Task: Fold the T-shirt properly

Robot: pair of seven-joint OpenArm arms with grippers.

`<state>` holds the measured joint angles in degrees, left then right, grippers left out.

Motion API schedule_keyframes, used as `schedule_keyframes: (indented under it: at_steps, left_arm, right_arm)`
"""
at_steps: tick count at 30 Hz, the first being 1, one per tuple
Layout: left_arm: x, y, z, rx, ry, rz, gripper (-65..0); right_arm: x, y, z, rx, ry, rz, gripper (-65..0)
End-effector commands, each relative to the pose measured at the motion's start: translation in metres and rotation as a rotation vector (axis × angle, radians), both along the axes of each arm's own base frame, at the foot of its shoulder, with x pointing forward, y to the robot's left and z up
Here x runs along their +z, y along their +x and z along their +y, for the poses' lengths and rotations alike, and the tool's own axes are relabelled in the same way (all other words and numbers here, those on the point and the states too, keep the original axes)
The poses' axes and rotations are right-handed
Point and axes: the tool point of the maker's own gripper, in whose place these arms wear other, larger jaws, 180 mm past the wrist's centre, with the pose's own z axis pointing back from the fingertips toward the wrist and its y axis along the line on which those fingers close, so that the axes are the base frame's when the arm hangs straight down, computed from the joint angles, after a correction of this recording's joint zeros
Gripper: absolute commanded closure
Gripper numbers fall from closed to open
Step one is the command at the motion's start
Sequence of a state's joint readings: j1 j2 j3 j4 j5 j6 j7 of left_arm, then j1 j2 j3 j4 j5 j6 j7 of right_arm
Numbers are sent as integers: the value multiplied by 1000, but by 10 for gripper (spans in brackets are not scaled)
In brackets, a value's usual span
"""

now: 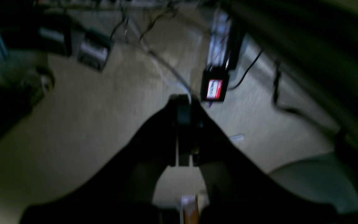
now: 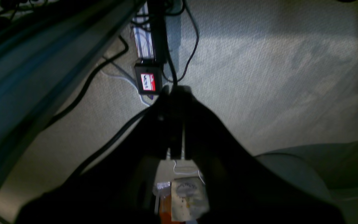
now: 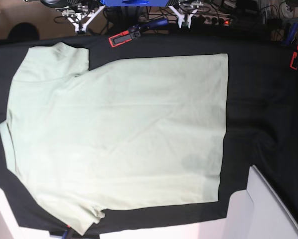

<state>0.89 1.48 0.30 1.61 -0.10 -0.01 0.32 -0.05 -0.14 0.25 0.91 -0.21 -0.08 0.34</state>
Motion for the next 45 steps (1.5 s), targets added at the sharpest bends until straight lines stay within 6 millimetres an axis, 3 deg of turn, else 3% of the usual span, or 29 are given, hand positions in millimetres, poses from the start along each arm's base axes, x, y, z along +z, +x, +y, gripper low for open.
schedule_keyframes:
  at_steps: [1, 6, 12, 17, 22, 39, 45]
  left_arm:
    - [0, 4, 5, 0, 11, -10, 0]
    - [0, 4, 8, -9, 17, -6, 0]
    - [2, -2, 44, -8, 71, -1, 0]
    - [4, -4, 60, -2, 98, -27, 0]
    - [6, -8, 62, -6, 103, -41, 0]
    - [6, -14, 62, -8, 104, -41, 0]
    - [7, -21, 63, -9, 105, -30, 0]
  right_arm:
    - [0, -7, -3, -2, -7, 9, -1]
    - [0, -17, -3, -2, -7, 29, -3]
    - [1, -30, -4, -2, -9, 46, -3]
    - [1, -41, -4, -2, -9, 60, -3]
    - [2, -54, -4, -5, -9, 80, -3]
    - [2, -54, -6, -5, -12, 78, -3]
    - [4, -65, -28, -3, -45, 91, 0]
